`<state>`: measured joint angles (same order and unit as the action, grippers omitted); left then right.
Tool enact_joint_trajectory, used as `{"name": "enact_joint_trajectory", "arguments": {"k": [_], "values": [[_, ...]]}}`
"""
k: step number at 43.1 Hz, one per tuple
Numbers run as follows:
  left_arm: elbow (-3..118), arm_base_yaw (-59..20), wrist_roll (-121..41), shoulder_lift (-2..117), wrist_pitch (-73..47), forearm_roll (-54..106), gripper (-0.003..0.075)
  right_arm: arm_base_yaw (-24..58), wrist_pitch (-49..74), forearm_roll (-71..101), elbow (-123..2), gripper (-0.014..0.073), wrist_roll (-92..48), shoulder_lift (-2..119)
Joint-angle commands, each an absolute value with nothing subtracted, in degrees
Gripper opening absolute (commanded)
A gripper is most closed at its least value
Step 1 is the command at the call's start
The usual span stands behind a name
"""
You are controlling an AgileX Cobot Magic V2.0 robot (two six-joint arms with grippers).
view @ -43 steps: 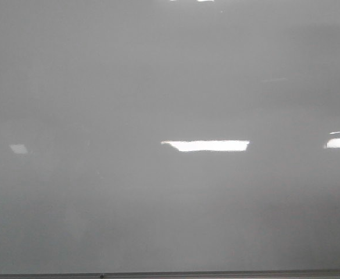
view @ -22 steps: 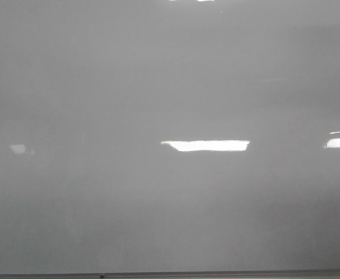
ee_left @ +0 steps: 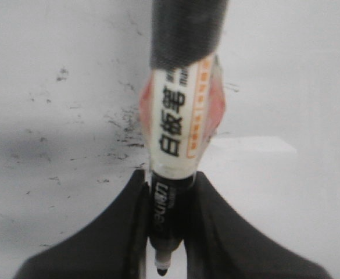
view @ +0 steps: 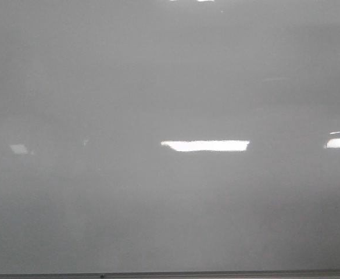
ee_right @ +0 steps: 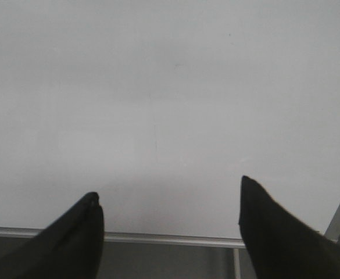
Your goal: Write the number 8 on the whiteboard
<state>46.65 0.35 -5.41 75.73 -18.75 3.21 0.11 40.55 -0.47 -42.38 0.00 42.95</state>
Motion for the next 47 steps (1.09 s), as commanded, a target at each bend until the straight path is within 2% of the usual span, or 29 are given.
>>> {"name": "enact_joint_trajectory", "arguments": {"k": [1,9,15,24,35,47], "values": [[51.9,-0.1,-9.9,71.5,-26.0,3.2,-0.002,-0.2,37.9,1.5,-45.4,0.052,-0.7,42.8],[59.6,-3.1,-18.2,70.9,-43.1,4.1,-0.0021,-0.2,43.4,3.0,-49.0,0.052,-2.7,44.2],[62.4,-7.4,-27.8,71.0,-49.8,9.8,-0.002,0.5,48.1,7.9,-51.6,0.052,-9.3,46.9],[63.2,-17.0,-43.3,71.1,-54.3,18.6,-0.002,5.5,51.4,19.1,-52.3,0.052,-26.2,51.2],[63.2,-31.7,-47.0,71.1,-54.7,18.9,-0.002,16.3,53.9,28.7,-52.3,0.052,-45.6,55.5],[63.2,-43.4,-47.2,74.6,-54.1,18.9,-0.0021,27.7,52.8,35.9,-52.3,0.052,-53.3,58.1]]}}
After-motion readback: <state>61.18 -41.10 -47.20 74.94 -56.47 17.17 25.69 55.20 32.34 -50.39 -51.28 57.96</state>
